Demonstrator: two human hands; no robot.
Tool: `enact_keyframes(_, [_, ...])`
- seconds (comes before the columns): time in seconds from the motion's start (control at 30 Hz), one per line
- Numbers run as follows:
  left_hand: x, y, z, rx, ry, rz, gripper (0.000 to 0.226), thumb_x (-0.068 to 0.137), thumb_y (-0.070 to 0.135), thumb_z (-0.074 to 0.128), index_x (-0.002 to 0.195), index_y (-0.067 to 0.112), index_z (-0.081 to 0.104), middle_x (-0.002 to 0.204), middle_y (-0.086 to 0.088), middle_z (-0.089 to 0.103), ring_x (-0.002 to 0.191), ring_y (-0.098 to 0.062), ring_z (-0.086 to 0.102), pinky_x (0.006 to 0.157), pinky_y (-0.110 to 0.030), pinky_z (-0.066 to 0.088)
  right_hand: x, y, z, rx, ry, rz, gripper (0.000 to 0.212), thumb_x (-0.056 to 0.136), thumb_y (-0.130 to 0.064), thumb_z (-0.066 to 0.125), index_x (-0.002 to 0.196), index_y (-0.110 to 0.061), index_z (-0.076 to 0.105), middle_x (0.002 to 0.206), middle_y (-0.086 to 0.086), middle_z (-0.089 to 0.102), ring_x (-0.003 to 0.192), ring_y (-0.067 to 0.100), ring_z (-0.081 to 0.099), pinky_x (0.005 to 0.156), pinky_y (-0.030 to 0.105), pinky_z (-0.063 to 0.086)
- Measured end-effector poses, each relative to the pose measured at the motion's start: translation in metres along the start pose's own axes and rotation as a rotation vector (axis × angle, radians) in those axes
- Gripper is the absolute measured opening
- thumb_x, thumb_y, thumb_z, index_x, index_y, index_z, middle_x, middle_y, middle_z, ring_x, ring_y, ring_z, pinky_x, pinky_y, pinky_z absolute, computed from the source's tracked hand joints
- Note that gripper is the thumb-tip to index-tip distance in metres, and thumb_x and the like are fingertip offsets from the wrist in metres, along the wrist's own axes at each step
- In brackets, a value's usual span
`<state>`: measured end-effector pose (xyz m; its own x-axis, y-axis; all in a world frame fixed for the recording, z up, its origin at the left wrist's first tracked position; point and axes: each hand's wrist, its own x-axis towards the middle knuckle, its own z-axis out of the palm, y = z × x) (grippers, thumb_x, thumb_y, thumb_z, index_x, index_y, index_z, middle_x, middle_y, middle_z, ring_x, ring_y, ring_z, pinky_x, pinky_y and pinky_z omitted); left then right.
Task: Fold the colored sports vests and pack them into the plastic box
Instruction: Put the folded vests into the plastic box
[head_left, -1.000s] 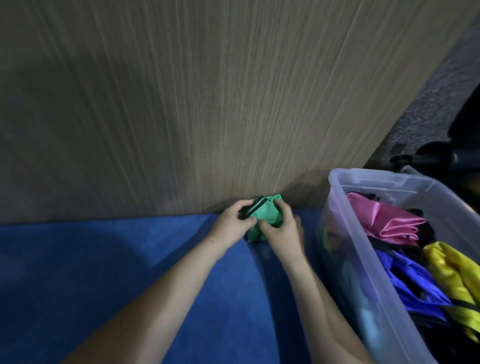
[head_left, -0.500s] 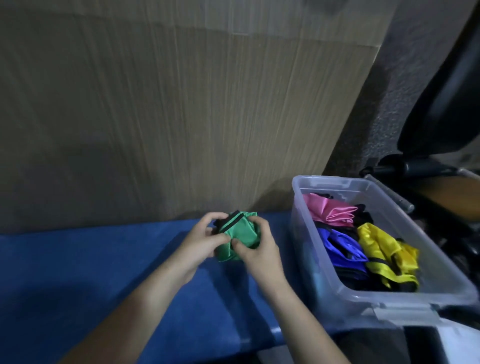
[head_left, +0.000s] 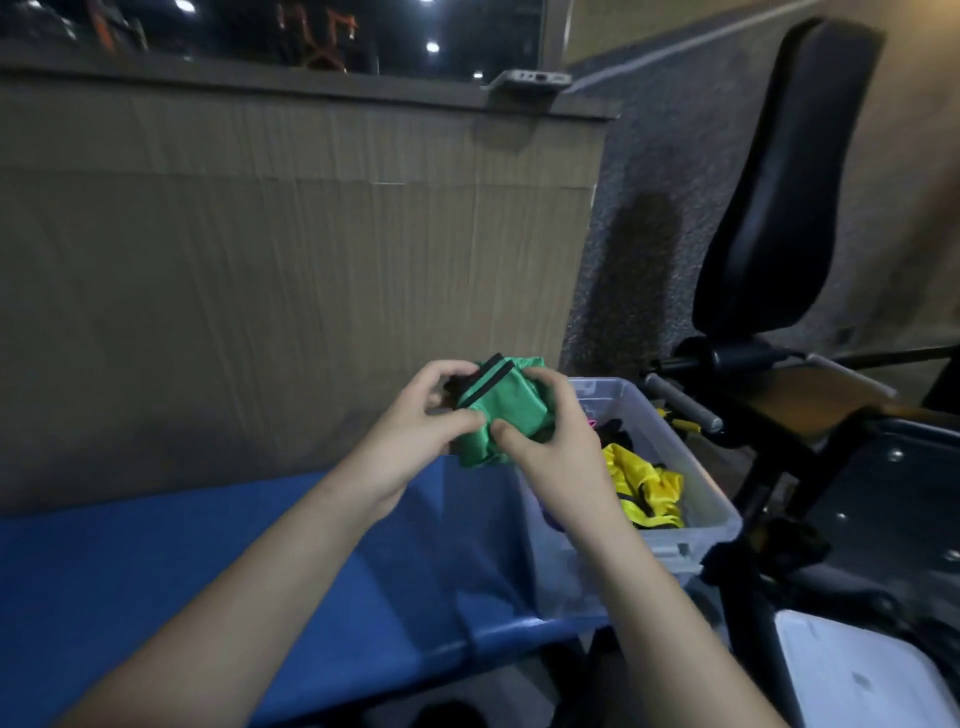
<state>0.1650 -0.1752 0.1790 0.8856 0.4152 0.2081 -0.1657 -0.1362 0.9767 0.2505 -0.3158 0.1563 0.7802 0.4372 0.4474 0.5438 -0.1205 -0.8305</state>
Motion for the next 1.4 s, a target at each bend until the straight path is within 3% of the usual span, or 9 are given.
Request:
enact_keyframes(0.1, [0.013,0.004,0.031,0.004,-0.04,-0.003,0.041,0.089,0.0,0.065,0.118,0.029,0.061,0.118,-0.012,0.067,0.096,-0.016,0.064,0.082,-0.039,0.057,0.004,0.007,-0.035,-0.045,0.011,0.032,0.06,0.068,-0.052,0.065,0.124,-0.041,0.05,0.118,-0.005,0.063,0.114,0.014,0.059,0.097,0.043,0.051])
enact_keyframes(0.23, [0.035,0.008,0.065,0.015,-0.064,-0.013,0.043,0.083,0.01,0.07,0.116,0.036,0.062,0.119,-0.015,0.066,0.101,-0.022,0.064,0.076,-0.029,0.057,0.018,0.016,-0.07,-0.054,0.049,0.068,0.05,0.068,-0.044,0.069,0.114,-0.053,0.05,0.113,-0.004,0.064,0.107,0.01,0.062,0.093,0.042,0.053])
enact_keyframes(0.37, [0.062,0.01,0.084,0.044,-0.076,-0.032,0.047,0.078,0.015,0.073,0.117,0.04,0.062,0.117,-0.013,0.066,0.105,-0.025,0.066,0.089,-0.035,0.058,0.042,0.027,-0.091,-0.066,0.037,0.114,0.054,0.075,-0.035,0.073,0.125,-0.039,0.052,0.114,-0.004,0.066,0.104,0.01,0.065,0.09,0.043,0.056])
enact_keyframes(0.57, [0.074,-0.022,0.078,0.204,-0.035,-0.174,0.046,0.089,0.009,0.068,0.126,0.032,0.054,0.128,-0.008,0.055,0.104,-0.01,0.055,0.073,-0.02,0.043,0.051,0.06,-0.105,-0.346,-0.119,0.308,0.061,0.089,-0.04,0.069,0.144,-0.03,0.045,0.128,0.002,0.061,0.108,0.02,0.06,0.092,0.038,0.051])
enact_keyframes(0.67, [0.067,-0.033,0.073,0.241,-0.045,-0.181,0.045,0.09,0.009,0.067,0.125,0.034,0.055,0.126,-0.003,0.052,0.114,-0.013,0.052,0.076,-0.023,0.042,0.045,0.07,-0.106,-0.327,-0.074,0.289,0.059,0.087,-0.042,0.07,0.141,-0.034,0.048,0.127,0.0,0.06,0.099,0.018,0.061,0.09,0.04,0.053])
enact_keyframes(0.9, [0.051,-0.022,0.099,0.333,-0.119,-0.075,0.043,0.09,0.01,0.067,0.119,0.039,0.058,0.114,0.01,0.05,0.099,-0.01,0.059,0.061,-0.004,0.043,0.031,0.062,-0.111,-0.287,-0.044,0.227,0.057,0.086,-0.041,0.071,0.139,-0.036,0.048,0.132,0.003,0.057,0.104,0.016,0.056,0.09,0.037,0.049])
enact_keyframes(1.0, [0.042,-0.017,0.114,0.345,-0.138,-0.043,0.043,0.088,0.009,0.068,0.118,0.039,0.059,0.114,0.005,0.051,0.091,-0.011,0.06,0.061,-0.005,0.045,0.02,0.055,-0.128,-0.286,-0.002,0.218,0.055,0.086,-0.041,0.071,0.136,-0.037,0.049,0.13,0.005,0.058,0.121,0.021,0.054,0.093,0.037,0.046])
enact_keyframes(1.17, [0.024,-0.009,0.155,0.349,-0.224,0.008,0.041,0.089,0.014,0.071,0.113,0.045,0.057,0.126,-0.001,0.051,0.101,-0.011,0.058,0.076,-0.015,0.045,-0.019,0.054,-0.176,-0.301,0.077,0.189,0.052,0.086,-0.039,0.07,0.134,-0.038,0.052,0.13,-0.003,0.058,0.118,0.012,0.053,0.093,0.031,0.043])
enact_keyframes(1.4, [-0.002,-0.011,0.268,0.353,-0.403,0.088,0.04,0.087,0.015,0.071,0.109,0.046,0.057,0.121,-0.003,0.054,0.095,-0.011,0.054,0.075,-0.014,0.041,-0.099,0.079,-0.259,-0.308,0.248,0.273,0.048,0.085,-0.04,0.071,0.129,-0.043,0.054,0.12,-0.009,0.061,0.114,0.01,0.057,0.096,0.033,0.047])
